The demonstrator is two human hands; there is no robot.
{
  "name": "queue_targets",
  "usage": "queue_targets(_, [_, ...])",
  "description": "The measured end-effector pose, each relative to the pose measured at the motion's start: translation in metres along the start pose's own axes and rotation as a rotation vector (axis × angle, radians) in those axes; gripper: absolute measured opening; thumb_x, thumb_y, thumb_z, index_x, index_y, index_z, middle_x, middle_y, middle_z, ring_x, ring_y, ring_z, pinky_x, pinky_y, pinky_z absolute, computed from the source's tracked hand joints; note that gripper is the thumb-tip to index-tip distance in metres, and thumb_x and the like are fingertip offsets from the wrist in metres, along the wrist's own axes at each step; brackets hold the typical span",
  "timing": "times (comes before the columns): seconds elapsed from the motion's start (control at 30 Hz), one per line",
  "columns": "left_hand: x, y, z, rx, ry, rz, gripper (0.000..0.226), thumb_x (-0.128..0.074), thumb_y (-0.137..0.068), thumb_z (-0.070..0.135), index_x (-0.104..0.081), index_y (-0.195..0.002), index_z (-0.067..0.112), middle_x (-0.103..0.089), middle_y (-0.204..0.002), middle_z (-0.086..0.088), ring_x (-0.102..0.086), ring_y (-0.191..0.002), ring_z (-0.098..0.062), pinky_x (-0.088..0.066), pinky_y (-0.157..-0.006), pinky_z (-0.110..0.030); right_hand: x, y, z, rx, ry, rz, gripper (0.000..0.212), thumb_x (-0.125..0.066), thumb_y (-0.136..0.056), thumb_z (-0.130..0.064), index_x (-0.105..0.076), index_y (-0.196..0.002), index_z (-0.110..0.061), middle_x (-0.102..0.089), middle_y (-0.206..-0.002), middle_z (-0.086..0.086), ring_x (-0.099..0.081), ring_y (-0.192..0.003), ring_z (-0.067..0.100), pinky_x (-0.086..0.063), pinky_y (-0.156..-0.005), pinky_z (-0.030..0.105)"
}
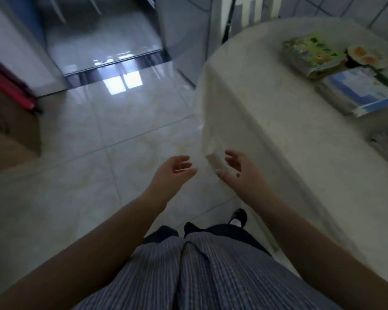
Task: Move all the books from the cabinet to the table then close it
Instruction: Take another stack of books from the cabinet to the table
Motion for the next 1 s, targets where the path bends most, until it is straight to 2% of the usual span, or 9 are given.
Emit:
queue_targets(0.1, [0.058, 0.025, -0.024, 0.004, 0.053, 0.105, 0.044, -0.067, -0.086, 0.025, -0.053, -0.127, 0.02, -0.06, -0.119, 0.001, -0.059, -0.108, -0.015, -0.048, -0.092, -0.032, -0.051, 0.007, -0.037, 0.083, 0.034, -0.085, 0.061, -0.067, -0.083, -0.031, -0.041, -0.137, -0.02, -0.051, -0.137, 0.004, -0.047, -0.124, 0.01, -0.037, -0.096, 0.025])
queue_targets(0.2, [0.116, 0.055, -0.054, 0.029, 0.131, 0.221, 0.045, -0.066, -0.086, 0.027, -0.052, -0.128, 0.022, -0.059, -0.12, 0.002, -0.057, -0.112, -0.016, -0.047, -0.098, -0.037, -0.112, 0.015, -0.073, 0.157, 0.064, -0.23, 0.061, -0.066, -0.084, -0.031, -0.039, -0.138, -0.022, -0.049, -0.138, 0.002, -0.044, -0.121, 0.004, -0.036, -0.095, 0.023])
queue_targets(0.3, [0.163, 0.084, -0.084, 0.051, 0.207, 0.341, 0.046, -0.065, -0.087, 0.026, -0.05, -0.13, 0.021, -0.058, -0.121, 0.002, -0.056, -0.111, -0.015, -0.047, -0.097, -0.036, -0.167, 0.023, -0.103, 0.219, 0.109, -0.368, 0.061, -0.066, -0.085, -0.031, -0.038, -0.138, -0.023, -0.048, -0.139, 0.002, -0.044, -0.123, 0.007, -0.035, -0.096, 0.022])
queue_targets(0.43, [0.214, 0.124, -0.123, 0.099, 0.325, 0.51, 0.044, -0.066, -0.087, 0.024, -0.051, -0.127, 0.022, -0.058, -0.118, 0.004, -0.057, -0.109, -0.013, -0.047, -0.091, -0.031, -0.235, 0.033, -0.133, 0.307, 0.19, -0.52, 0.061, -0.066, -0.084, -0.032, -0.038, -0.138, -0.023, -0.048, -0.139, 0.002, -0.044, -0.123, 0.007, -0.036, -0.097, 0.023])
queue_targets(0.73, [0.312, 0.23, -0.215, 0.217, 0.598, 0.962, 0.035, -0.068, -0.085, 0.023, -0.055, -0.117, 0.024, -0.062, -0.117, 0.001, -0.059, -0.107, -0.013, -0.049, -0.09, -0.033, -0.408, 0.077, -0.203, 0.514, 0.344, -0.918, 0.056, -0.065, -0.085, -0.034, -0.041, -0.136, -0.026, -0.049, -0.139, -0.001, -0.045, -0.128, 0.01, -0.036, -0.098, 0.024])
queue_targets(0.83, [0.348, 0.262, -0.244, 0.249, 0.682, 1.106, 0.035, -0.068, -0.085, 0.023, -0.054, -0.118, 0.025, -0.062, -0.115, 0.003, -0.059, -0.104, -0.011, -0.049, -0.084, -0.029, -0.471, 0.098, -0.225, 0.562, 0.372, -1.068, 0.054, -0.065, -0.085, -0.033, -0.042, -0.134, -0.028, -0.049, -0.138, -0.002, -0.044, -0.128, 0.009, -0.036, -0.098, 0.025])
queue_targets(1.0, [0.411, 0.318, -0.285, 0.304, 0.832, 1.364, 0.032, -0.067, -0.086, 0.018, -0.055, -0.114, 0.023, -0.062, -0.114, 0.0, -0.06, -0.103, -0.014, -0.048, -0.091, -0.036, -0.584, 0.138, -0.273, 0.635, 0.426, -1.309, 0.051, -0.067, -0.084, -0.03, -0.046, -0.131, -0.03, -0.05, -0.137, -0.003, -0.045, -0.12, 0.003, -0.038, -0.101, 0.028])
Point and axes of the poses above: each hand's wrist, its own y-axis away from the middle knuckle, its own x-axis out of the back of the hand, z = x × y, the point moved 9 cm from there along -y, towards the middle knuckle
